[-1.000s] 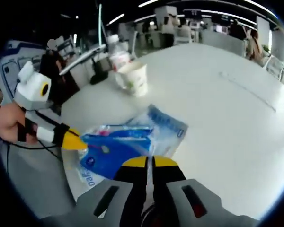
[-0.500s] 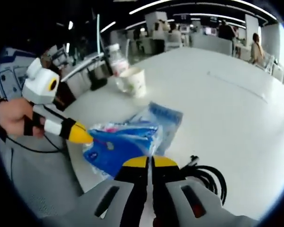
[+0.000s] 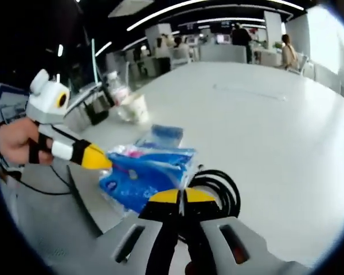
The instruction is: Arrange the tabletop items into an orderly group along one side of the table until the central work area is clear of visible clutter.
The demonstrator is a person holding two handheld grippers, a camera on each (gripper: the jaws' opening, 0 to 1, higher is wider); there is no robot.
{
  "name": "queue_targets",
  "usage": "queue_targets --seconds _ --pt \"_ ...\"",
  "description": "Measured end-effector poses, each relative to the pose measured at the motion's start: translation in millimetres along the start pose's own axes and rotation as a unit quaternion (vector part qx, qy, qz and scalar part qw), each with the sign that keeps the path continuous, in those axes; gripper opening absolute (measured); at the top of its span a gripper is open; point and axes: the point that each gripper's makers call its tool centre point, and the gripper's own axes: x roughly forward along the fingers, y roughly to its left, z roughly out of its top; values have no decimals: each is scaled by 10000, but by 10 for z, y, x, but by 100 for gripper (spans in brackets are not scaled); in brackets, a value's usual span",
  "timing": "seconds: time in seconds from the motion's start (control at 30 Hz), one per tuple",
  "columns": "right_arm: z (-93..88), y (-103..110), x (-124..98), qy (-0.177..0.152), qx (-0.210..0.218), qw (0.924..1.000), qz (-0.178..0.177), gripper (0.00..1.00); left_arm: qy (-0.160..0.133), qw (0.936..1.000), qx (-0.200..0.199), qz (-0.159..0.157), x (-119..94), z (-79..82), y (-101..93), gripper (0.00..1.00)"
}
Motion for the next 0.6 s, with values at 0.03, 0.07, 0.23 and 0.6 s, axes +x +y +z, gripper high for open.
queue_targets --seconds 0.03,0.07,0.23,0.6 --pt "-10 -46 -25 -21 54 10000 -54 0 15 10000 42 -37 30 20 -36 1" --pt "-16 -84 -47 -41 98 9999 -96 0 27 9999 91 -77 53 36 -72 1" --pt "-21 -312 -134 -124 314 9989 -313 0 77 9992 306 -226 249 199 -215 1" --pt "212 -780 17 -244 414 9973 -562 0 -53 9993 323 -205 618 689 -272 0"
